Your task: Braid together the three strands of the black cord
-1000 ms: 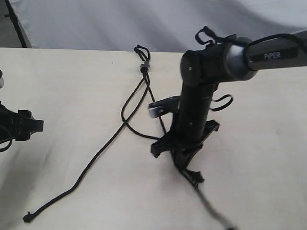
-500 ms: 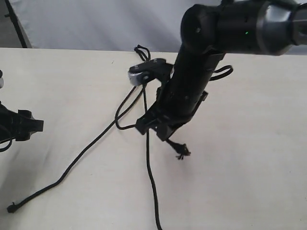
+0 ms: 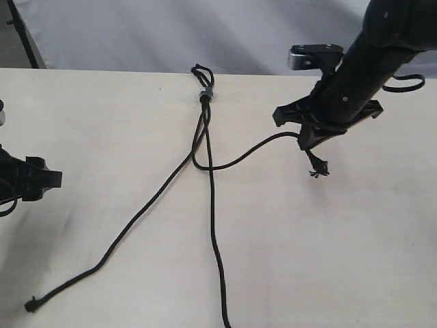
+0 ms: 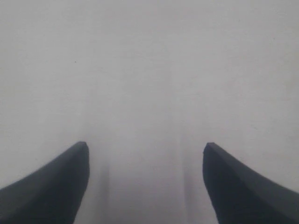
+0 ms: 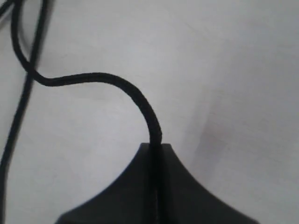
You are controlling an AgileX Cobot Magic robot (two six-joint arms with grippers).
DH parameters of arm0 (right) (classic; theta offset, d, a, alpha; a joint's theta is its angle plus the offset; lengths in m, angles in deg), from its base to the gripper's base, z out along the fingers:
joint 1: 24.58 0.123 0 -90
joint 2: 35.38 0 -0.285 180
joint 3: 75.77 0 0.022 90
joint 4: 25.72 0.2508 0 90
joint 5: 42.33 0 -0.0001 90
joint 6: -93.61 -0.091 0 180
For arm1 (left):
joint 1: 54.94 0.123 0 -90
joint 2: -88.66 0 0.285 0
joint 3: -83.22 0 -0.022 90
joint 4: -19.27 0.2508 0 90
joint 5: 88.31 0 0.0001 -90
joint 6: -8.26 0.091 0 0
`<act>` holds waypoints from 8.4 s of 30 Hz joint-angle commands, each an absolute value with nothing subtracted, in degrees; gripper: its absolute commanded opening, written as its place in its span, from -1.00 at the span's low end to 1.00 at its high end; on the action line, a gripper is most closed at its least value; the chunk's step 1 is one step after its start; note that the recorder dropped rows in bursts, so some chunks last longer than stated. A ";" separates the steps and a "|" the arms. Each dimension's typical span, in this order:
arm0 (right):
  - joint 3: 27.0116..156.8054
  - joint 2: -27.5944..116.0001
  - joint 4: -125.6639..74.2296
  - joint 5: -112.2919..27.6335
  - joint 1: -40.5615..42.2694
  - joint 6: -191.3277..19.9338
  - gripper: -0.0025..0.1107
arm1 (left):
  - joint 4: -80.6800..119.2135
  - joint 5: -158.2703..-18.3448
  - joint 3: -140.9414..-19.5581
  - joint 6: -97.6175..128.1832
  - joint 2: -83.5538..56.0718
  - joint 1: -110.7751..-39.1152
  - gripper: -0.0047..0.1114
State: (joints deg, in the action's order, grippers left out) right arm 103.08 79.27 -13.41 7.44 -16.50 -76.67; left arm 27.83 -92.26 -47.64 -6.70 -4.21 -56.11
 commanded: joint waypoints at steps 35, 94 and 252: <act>96.22 86.00 -19.71 2.75 -18.98 -82.07 0.01 | 27.66 -92.50 -47.28 -7.25 -4.55 -56.03 0.20; 87.54 60.56 -24.06 -11.97 -19.14 -81.80 0.01 | 33.88 -134.19 -87.30 0.60 22.37 -92.16 -0.91; 108.84 96.64 -21.10 27.29 12.72 -63.29 -0.96 | 24.85 -98.15 -58.44 -1.60 1.20 -63.68 -0.13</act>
State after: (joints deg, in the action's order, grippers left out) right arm 109.82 96.49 -33.05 23.49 10.38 -71.65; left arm 24.77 -98.43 -58.64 -1.17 1.55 -63.93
